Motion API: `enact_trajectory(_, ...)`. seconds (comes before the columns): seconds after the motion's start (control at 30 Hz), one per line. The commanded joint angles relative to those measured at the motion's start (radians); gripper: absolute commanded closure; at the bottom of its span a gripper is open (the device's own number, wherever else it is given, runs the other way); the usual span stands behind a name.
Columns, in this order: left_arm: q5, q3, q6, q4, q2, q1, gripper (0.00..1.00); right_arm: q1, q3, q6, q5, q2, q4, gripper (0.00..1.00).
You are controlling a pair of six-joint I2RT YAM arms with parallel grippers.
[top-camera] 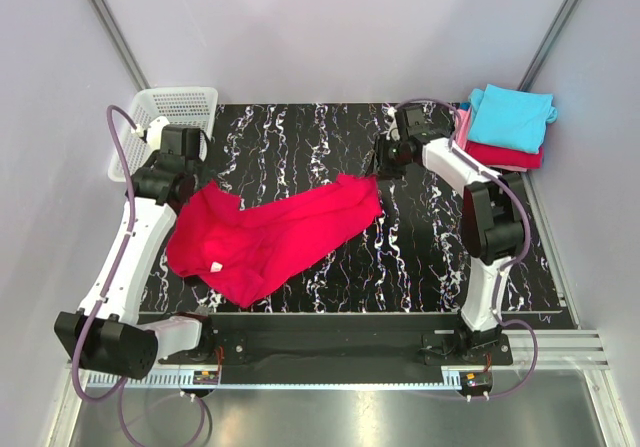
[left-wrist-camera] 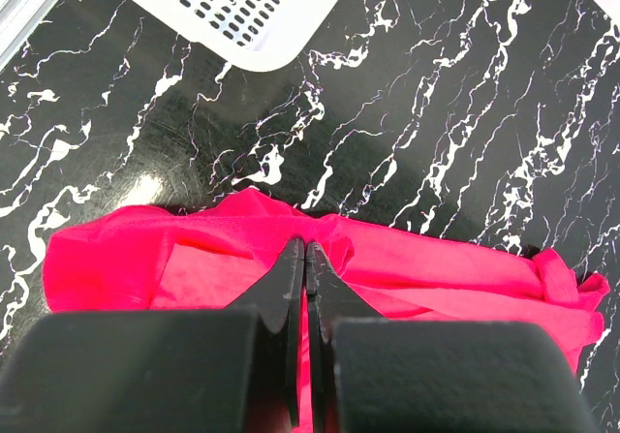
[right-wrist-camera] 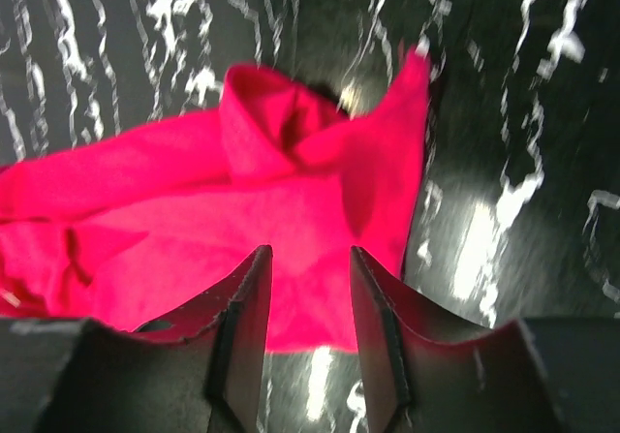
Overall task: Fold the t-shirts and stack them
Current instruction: Flatten the tshirt out
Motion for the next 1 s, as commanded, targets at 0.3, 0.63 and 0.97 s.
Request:
enact_trajectory(0.3,-0.012,-0.007,0.005,0.041,0.007,0.005,1.0,0.005,0.105,-0.049,-0.006,0.128,0.023,0.6)
enact_trajectory(0.63,-0.015,-0.009,0.005,0.043,0.007,0.005,1.0,0.005,0.111,-0.05,-0.062,0.144,0.04,0.62)
enact_trajectory(0.97,-0.019,-0.009,0.008,0.041,0.002,0.005,1.0,0.005,0.118,-0.037,-0.128,0.141,0.042,0.98)
